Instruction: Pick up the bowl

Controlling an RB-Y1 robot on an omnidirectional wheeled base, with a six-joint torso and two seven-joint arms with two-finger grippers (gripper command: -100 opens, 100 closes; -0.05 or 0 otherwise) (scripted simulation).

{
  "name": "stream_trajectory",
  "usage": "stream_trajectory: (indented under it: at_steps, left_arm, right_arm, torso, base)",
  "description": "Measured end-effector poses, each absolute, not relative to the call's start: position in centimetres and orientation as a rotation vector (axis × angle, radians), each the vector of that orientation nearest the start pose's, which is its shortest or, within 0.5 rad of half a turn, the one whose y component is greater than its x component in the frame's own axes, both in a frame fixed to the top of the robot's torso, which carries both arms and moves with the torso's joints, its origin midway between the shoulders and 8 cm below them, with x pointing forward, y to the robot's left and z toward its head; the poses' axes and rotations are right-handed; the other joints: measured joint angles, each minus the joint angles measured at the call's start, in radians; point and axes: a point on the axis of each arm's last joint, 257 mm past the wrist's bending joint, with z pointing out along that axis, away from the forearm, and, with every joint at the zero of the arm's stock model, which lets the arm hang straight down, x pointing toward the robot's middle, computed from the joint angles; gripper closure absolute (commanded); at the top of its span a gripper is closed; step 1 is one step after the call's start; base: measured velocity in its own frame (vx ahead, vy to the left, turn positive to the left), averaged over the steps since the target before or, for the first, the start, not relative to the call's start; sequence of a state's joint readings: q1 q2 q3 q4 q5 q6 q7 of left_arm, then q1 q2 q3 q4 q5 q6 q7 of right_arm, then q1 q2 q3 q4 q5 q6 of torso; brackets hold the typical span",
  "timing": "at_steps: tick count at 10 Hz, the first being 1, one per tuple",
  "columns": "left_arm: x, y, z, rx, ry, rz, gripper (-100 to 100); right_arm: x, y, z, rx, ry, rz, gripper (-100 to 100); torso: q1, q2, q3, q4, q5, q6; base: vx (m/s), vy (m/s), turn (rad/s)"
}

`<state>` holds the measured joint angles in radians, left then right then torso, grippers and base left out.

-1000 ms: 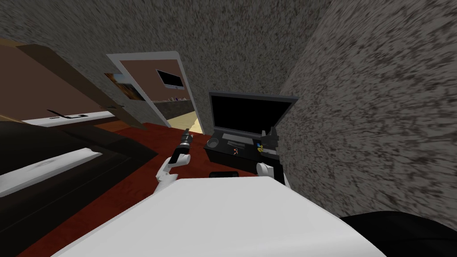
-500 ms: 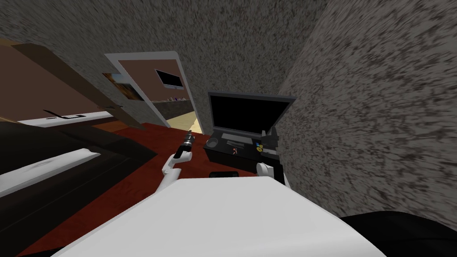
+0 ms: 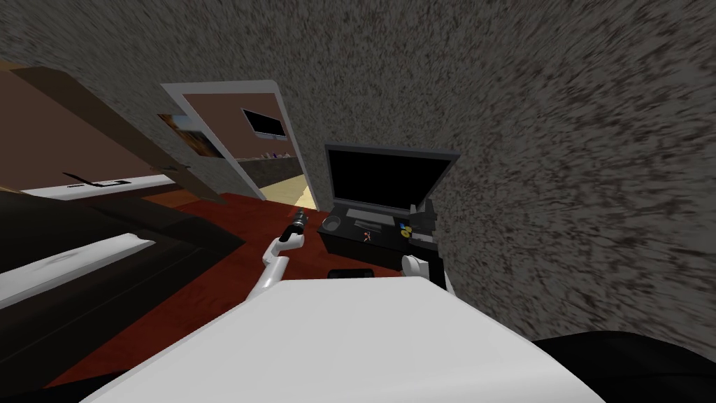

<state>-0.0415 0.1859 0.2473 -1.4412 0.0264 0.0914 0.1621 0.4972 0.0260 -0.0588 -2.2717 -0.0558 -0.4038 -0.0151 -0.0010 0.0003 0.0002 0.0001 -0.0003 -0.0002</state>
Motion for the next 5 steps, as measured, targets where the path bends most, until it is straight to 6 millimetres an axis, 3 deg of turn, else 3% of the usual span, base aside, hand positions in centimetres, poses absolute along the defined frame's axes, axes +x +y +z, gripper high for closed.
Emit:
stream_trajectory:
  at_steps: [5]
  left_arm:
    - [54.7, 41.2, -32.4, -1.621, 1.158, -0.898, -100]
  right_arm:
    - [35.5, -31.2, 0.3, 0.793, 0.613, 1.27, 0]
  torso:
    - [0.0, -0.001, 0.0, 0.0, 0.0, 0.0]
  base:
    - [-0.002, -0.013, -0.009]
